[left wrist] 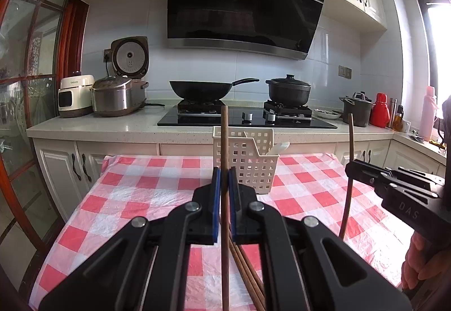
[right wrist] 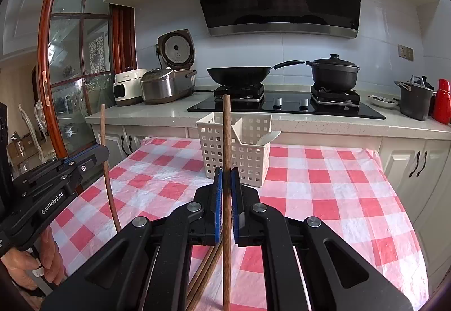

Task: Organize utensils
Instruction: 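Carry the upright chopstick in the left tool over the caddy while the right tool carries its chopstick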

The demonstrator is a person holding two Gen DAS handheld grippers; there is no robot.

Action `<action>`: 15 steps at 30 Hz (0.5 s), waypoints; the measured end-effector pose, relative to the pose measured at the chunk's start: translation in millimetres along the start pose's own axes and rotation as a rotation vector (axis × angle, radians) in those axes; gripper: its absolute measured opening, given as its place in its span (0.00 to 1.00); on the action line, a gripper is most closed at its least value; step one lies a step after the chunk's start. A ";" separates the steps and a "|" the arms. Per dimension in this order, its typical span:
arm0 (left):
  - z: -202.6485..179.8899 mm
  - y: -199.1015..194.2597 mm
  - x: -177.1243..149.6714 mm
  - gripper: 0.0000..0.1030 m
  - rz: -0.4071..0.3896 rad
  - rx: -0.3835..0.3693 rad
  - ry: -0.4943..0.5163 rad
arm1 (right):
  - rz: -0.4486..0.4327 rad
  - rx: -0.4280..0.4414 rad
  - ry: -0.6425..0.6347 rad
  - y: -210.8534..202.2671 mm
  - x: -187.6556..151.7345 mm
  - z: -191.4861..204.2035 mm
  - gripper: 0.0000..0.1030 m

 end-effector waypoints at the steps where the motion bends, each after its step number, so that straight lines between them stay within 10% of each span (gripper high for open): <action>1: 0.0 -0.7 -0.7 0.05 -0.003 0.000 0.002 | -0.006 -0.001 -0.001 -2.1 -0.3 0.7 0.05; 15: 4.4 -3.5 1.3 0.05 -0.036 0.003 -0.004 | -0.066 -0.013 -0.004 -13.6 2.9 3.2 0.05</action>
Point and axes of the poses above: each gripper's, at about its wrist camera, not at the fingertips, and y roughly the way its jaws point, z to its left, x to its top, the point moved 2 cm from there along y, roughly the way its jaws point, and after that the axes turned 7 degrees about -x, right-handed, at the moved point
